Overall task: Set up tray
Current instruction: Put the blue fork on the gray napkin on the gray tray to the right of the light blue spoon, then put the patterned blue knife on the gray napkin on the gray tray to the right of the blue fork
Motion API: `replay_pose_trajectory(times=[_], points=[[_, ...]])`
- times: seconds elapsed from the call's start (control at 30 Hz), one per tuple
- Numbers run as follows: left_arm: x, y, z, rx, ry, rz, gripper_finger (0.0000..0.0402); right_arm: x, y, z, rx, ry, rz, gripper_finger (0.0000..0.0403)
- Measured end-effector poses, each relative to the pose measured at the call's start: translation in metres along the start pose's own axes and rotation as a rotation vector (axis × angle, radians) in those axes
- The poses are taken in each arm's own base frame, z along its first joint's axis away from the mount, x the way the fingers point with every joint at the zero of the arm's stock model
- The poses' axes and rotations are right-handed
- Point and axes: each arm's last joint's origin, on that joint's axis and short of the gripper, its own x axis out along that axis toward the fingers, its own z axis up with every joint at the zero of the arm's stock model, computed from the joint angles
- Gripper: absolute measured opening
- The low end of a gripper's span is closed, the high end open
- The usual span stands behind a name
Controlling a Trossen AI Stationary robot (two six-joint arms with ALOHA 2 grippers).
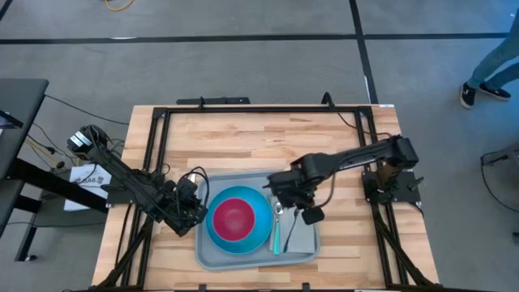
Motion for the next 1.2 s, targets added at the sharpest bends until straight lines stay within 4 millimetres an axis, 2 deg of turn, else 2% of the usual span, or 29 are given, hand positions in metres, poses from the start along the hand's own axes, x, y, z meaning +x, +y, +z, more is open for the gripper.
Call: replay_pose_trajectory(times=[0.27, 0.47, 0.8, 1.1, 1.2], points=[[0.000, 0.000, 0.000, 0.004, 0.000, 0.001, 0.0112, 0.036, -0.020, 0.012, -0.040, 0.099, 0.012, 0.0000], [0.000, 0.000, 0.000, 0.004, 0.000, 0.001, 0.0112, 0.047, -0.033, 0.013, -0.016, 0.133, -0.008, 0.0003], [0.000, 0.000, 0.000, -0.003, -0.001, 0.002, 0.0112, 0.047, -0.046, 0.021, -0.001, 0.037, -0.057, 0.0065], [0.000, 0.000, 0.000, -0.004, -0.001, 0.002, 0.0112, 0.046, -0.048, 0.021, 0.038, 0.034, -0.058, 0.0117], [0.000, 0.000, 0.000, -0.003, -0.001, 0.001, 0.0112, 0.040, -0.046, 0.021, 0.035, 0.019, -0.061, 0.0129]])
